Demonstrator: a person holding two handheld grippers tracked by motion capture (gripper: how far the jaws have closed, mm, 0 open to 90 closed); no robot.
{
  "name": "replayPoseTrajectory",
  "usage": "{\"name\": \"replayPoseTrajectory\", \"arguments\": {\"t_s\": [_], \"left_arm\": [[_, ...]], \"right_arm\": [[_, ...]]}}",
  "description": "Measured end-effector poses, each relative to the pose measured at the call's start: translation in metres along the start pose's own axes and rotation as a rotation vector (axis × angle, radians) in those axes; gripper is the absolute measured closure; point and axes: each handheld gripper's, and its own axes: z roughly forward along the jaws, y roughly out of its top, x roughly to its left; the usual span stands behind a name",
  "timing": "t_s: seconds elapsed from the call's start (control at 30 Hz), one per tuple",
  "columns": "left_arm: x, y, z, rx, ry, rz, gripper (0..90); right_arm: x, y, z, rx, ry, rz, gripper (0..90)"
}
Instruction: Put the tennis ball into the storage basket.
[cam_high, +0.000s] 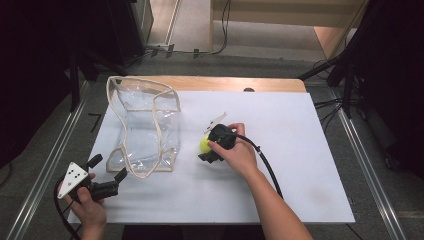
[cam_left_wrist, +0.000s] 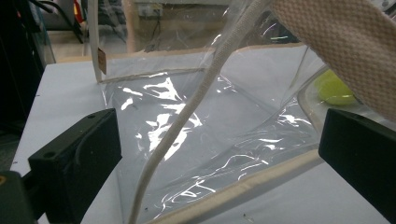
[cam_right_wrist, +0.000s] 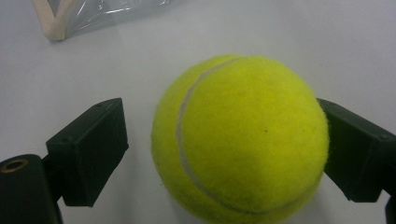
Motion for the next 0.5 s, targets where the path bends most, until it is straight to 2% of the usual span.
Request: {"name": "replayPoseTrajectory", "arguments": {"t_s": [0.03, 0.17, 0.2, 0.5], "left_arm": [[0.0, 0.0, 0.0, 0.0, 0.0, 0.0, 0.0], [-0.0001, -0.0001, 0.0, 0.0, 0.001, -0.003, 0.0], [-0.0001, 0.0, -0.0001, 0.003, 0.002, 0.001, 0.0], [-0.0004, 0.0, -0.0001, 0.002, 0.002, 0.005, 0.0]], "right_arm": [[0.0004, -0.0002, 0.0007, 0.004, -0.009, -0.002, 7.6], [0.0006, -0.001, -0.0002, -0.006, -0.062, 0.006, 21.8], [0.0004, -0.0012, -0.0005, -0.009, -0.073, 0.007, 22.4], [-0.0008, 0.0001, -0.0047, 0.007, -0.07, -0.011, 22.9]]}}
